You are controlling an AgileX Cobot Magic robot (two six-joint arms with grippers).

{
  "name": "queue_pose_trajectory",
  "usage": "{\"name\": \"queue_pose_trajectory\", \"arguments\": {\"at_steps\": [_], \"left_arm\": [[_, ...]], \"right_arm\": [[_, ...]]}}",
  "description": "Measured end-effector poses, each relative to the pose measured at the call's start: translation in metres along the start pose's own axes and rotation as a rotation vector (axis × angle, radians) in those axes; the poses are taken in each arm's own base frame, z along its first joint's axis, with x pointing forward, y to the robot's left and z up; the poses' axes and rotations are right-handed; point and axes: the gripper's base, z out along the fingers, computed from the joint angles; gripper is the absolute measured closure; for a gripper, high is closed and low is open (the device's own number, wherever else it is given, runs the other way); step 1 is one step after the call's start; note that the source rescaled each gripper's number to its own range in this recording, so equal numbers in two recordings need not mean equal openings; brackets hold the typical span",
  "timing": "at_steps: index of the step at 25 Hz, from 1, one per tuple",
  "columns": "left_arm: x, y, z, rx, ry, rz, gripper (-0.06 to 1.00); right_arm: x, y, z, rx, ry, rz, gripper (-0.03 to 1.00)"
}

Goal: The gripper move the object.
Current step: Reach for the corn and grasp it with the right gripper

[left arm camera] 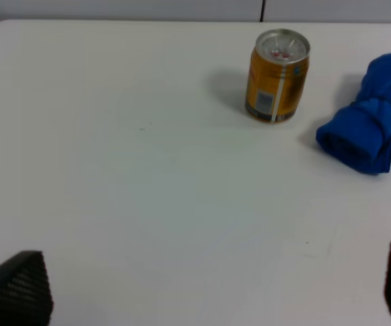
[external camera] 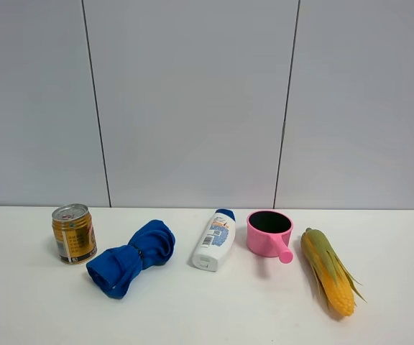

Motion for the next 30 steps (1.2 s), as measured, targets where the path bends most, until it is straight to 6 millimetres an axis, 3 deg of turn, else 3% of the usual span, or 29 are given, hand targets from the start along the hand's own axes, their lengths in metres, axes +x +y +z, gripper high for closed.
{"name": "queue_pose_trajectory", "arguments": {"at_steps": [8,12,15,24,27,30], "left_arm": [[0.0,0.0,0.0,0.0,0.0,0.0,-0.06],[0.0,0.0,0.0,0.0,0.0,0.0,-0.06],[0.0,0.0,0.0,0.0,0.0,0.0,-0.06],[0.0,0.0,0.0,0.0,-0.004,0.0,-0.06],[0.0,0.0,0.0,0.0,-0.004,0.0,-0.06],[0.0,0.0,0.0,0.0,-0.004,0.0,-0.06]], "right_arm": [[0.0,0.001,0.0,-0.011,0.001,0.006,0.19],[0.0,0.011,0.0,-0.124,0.015,0.049,0.19],[-0.013,0.019,0.0,-0.211,0.057,-0.006,0.19],[-0.14,0.036,-0.036,-0.393,-0.073,0.008,0.19],[-0.171,0.04,-0.03,-0.428,-0.093,0.039,0.19],[-0.197,0.043,-0.004,-0.442,-0.067,0.055,0.17]]}}
